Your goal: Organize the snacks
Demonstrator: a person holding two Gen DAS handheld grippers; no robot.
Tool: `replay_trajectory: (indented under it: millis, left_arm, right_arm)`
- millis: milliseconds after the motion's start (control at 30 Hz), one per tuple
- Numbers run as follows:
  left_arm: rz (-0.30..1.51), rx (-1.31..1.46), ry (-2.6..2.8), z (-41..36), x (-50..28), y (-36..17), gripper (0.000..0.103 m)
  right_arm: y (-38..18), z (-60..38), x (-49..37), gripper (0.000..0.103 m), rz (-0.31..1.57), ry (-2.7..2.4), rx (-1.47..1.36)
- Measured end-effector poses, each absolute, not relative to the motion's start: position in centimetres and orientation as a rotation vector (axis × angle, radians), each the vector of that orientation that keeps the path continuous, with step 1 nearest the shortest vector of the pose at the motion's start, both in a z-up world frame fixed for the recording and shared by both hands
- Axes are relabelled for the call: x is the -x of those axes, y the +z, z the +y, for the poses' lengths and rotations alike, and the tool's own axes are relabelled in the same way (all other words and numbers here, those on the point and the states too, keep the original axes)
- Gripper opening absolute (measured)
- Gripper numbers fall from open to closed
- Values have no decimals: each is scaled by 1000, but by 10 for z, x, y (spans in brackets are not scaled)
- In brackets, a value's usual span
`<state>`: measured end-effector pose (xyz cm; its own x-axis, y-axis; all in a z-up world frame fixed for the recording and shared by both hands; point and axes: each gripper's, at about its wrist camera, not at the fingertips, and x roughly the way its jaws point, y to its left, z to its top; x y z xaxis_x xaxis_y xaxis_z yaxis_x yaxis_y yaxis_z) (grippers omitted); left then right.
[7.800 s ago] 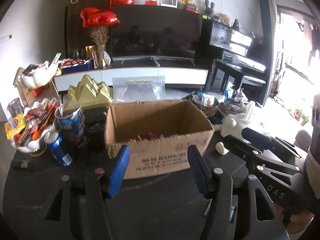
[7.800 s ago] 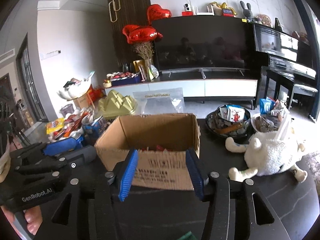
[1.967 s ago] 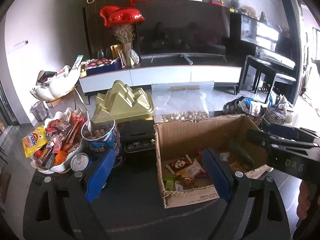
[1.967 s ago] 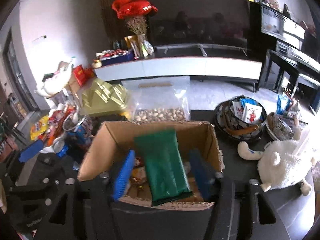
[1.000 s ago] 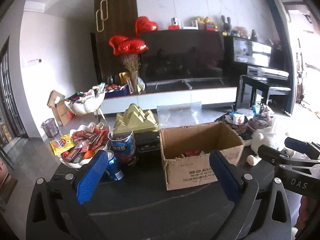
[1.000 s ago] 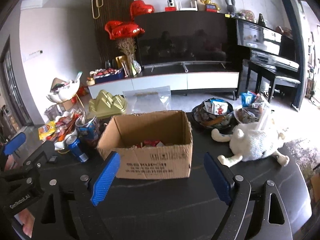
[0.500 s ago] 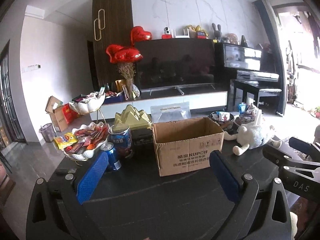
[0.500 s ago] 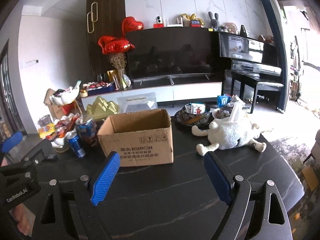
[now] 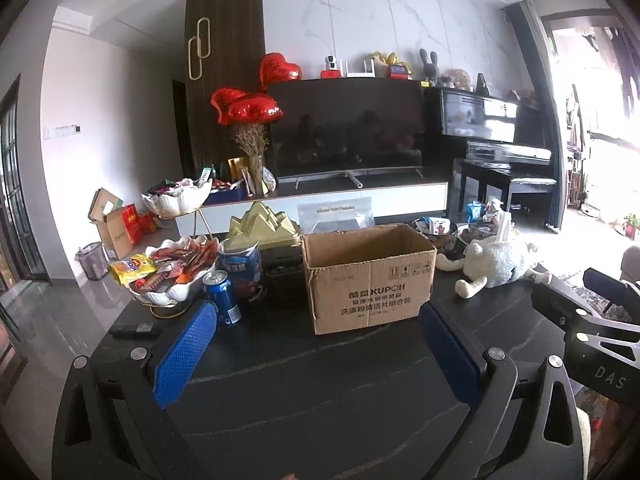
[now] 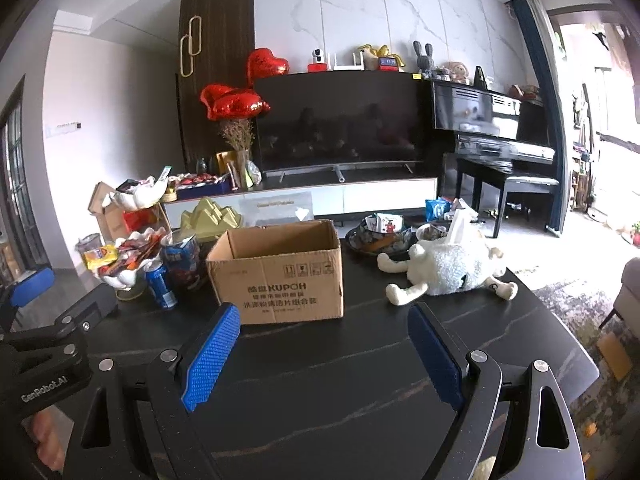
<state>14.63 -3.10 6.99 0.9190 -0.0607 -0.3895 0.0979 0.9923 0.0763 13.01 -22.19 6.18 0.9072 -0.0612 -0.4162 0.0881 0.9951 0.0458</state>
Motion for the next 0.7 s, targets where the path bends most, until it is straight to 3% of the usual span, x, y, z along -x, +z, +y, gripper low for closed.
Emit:
replay_trajectory:
  millis: [700]
  left_arm:
    - [404,-95,-88,-27,-140,69,103]
  right_arm:
    - [56,-221,-125,86,440,-58,-80]
